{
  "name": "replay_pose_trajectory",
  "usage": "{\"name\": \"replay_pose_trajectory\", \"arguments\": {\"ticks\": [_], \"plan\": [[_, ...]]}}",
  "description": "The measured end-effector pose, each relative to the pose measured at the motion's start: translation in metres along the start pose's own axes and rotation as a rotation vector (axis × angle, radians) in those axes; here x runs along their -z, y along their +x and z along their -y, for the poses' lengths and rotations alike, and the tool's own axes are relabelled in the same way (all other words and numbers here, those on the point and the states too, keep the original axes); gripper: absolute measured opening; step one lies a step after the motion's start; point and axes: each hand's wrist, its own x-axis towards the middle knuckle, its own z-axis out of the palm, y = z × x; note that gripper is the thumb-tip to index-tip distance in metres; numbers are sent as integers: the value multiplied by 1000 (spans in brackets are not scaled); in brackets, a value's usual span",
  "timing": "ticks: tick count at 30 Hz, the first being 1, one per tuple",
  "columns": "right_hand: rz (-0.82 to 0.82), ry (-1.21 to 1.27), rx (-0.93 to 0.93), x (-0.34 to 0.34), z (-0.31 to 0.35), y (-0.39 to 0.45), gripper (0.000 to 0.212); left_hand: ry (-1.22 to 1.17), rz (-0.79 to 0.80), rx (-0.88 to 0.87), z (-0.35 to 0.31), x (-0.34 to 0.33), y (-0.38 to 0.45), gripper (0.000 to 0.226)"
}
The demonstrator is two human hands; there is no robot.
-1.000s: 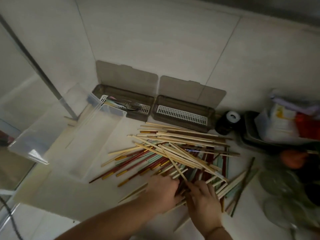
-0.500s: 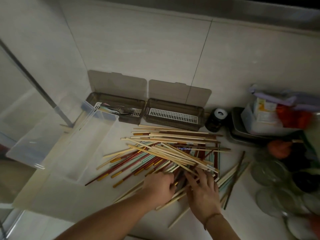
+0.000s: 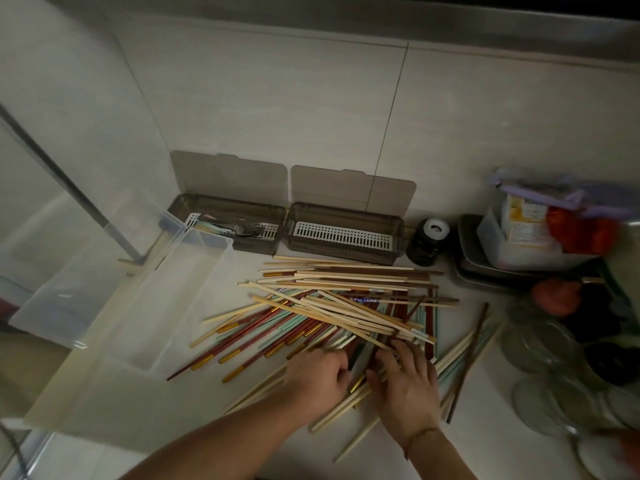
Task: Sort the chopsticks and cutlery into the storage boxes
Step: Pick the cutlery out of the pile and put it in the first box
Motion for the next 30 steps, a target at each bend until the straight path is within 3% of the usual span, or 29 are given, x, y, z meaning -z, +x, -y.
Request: {"name": "replay_pose_trajectory", "arguments": {"ticks": [18,25,30], "plan": [[77,-10,16,1,-6,5,58,382,126,-44,-15,-1,9,26],[85,1,26,3,-8,7,58,183,163,97,-12,16,11,27],[100,14,21,5,-9,7,59,-169,375,118,5,27,4,27]]}}
